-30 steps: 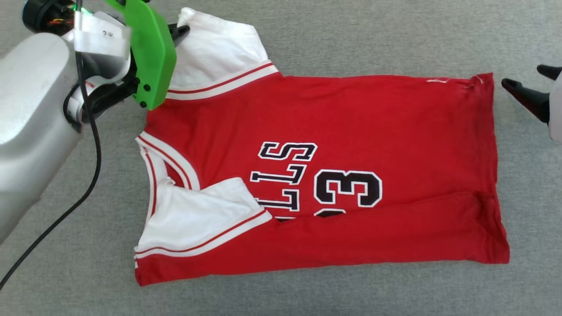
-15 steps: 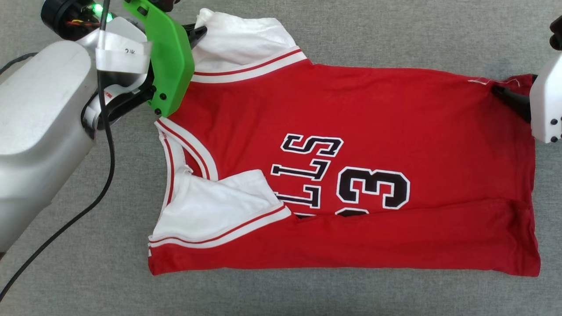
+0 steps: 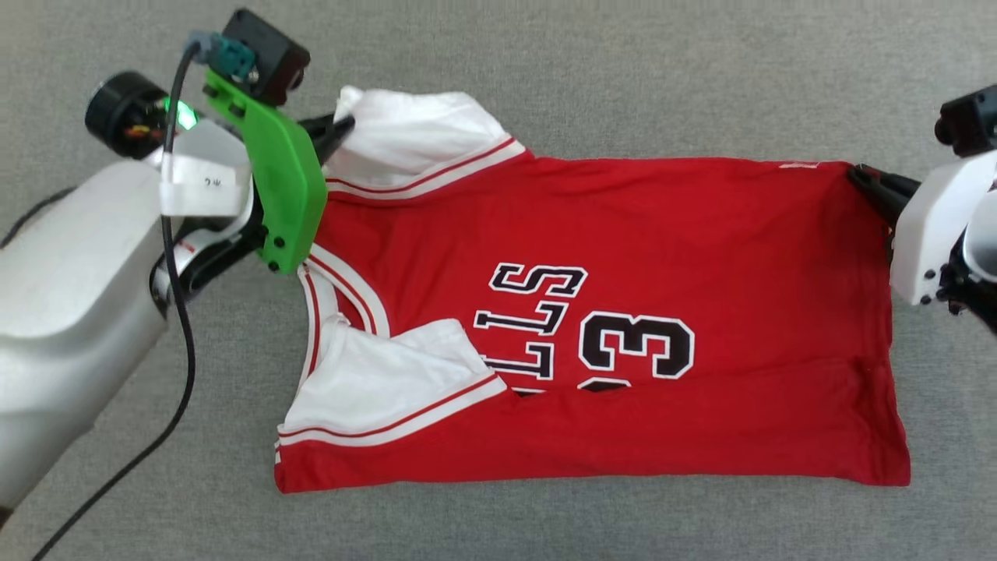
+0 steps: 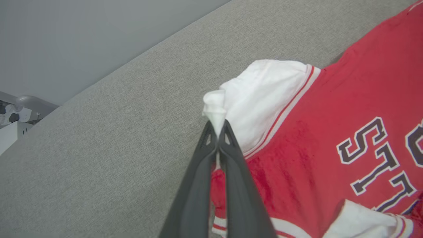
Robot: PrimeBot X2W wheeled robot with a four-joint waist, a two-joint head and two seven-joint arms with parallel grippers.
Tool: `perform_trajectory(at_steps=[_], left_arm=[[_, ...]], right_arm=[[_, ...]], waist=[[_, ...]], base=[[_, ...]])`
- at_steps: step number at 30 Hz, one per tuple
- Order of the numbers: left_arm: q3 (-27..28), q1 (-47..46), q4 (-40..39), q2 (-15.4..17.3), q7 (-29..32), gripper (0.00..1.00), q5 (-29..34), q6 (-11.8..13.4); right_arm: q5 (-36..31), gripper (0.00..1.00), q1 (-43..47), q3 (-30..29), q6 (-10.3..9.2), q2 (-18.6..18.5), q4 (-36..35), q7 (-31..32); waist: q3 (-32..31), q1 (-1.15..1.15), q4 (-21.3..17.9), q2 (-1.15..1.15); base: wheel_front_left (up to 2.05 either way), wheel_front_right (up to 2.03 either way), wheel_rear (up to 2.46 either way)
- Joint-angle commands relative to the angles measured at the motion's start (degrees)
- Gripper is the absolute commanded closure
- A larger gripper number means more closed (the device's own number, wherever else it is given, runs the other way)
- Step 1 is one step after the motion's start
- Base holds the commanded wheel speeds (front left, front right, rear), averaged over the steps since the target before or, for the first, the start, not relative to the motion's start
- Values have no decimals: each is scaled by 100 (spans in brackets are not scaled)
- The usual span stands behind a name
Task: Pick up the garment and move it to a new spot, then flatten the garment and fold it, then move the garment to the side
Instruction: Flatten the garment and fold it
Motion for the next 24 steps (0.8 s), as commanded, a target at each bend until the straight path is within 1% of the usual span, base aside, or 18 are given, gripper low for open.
perform_trajectory(at_steps=[1,6,9,12,19,22,24], left_arm=[[-16,232,-80,98,-74,100,-36,63],[-89,933,-542,413,-309,100,-107,339],[-129,1318,-819,583,-411,100,-163,526],[-200,1775,-1154,776,-510,100,-218,774],[-396,2705,-1701,1075,-671,100,-407,1220],[-454,2975,-1775,1125,-749,100,-480,1334],[-477,3103,-1753,1095,-800,100,-544,1373]], right_arm=[[19,100,165,27,-3,-16,-60,-168],[56,100,716,27,-3,-101,-290,-651],[32,100,1071,2,-3,-176,-429,-782],[14,100,1543,-69,-3,-256,-616,-870],[22,100,2588,-415,-3,-319,-1092,-893],[16,100,2942,-580,-3,-268,-1257,-814],[0,100,3127,-647,-3,-215,-1325,-703]], waist=[[-426,0,-86,0],[-796,0,-79,0],[-956,0,-61,0],[-1127,0,-33,0],[-1276,0,-8,0],[-1218,0,-13,0],[-1144,0,-22,0]], base=[[0,0,0],[0,0,0],[0,0,0],[0,0,0],[0,0,0],[0,0,0],[0,0,0]])
